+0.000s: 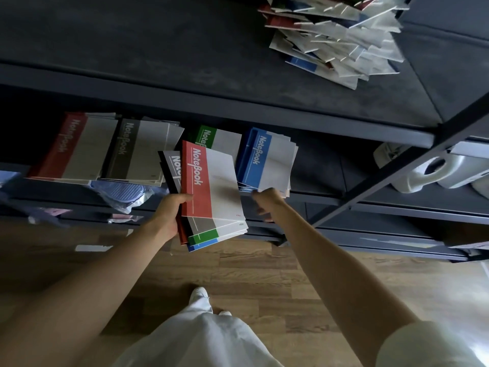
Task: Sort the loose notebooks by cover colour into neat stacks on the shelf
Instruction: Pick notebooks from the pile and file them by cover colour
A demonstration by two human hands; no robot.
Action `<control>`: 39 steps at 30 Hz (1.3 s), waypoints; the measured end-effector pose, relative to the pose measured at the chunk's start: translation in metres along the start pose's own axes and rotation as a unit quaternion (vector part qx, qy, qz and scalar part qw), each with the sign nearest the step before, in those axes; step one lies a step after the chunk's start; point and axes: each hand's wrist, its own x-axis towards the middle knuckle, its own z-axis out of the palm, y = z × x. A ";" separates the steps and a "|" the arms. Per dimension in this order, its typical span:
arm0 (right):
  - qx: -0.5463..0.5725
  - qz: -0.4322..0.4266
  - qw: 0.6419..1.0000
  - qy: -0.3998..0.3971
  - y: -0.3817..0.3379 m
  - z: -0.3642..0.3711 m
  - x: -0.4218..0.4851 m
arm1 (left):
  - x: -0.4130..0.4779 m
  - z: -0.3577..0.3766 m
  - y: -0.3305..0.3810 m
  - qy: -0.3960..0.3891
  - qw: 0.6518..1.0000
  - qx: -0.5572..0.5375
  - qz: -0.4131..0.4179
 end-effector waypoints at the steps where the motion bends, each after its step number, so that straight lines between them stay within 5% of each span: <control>1: 0.003 0.014 0.997 -0.078 -0.005 0.005 -0.011 | -0.004 0.001 -0.002 -0.002 1.000 -0.005 0.005; 3: -0.034 0.000 0.990 -0.136 -0.008 0.018 -0.025 | -0.013 0.000 -0.007 -0.007 1.000 -0.018 0.018; 10: -0.053 -0.123 0.991 -0.019 0.006 0.051 -0.047 | -0.051 -0.020 -0.027 0.017 0.997 -0.042 0.056; 20: -0.055 -0.154 0.986 -0.038 -0.011 0.098 -0.089 | -0.100 -0.082 -0.037 0.091 0.986 -0.118 0.078; 32: -0.011 -0.150 0.983 -0.110 -0.080 0.254 -0.161 | -0.134 -0.262 -0.016 0.126 0.980 -0.122 0.097; 39: 0.000 -0.147 0.987 -0.065 -0.105 0.334 -0.197 | -0.144 -0.347 0.005 0.105 0.984 -0.102 0.102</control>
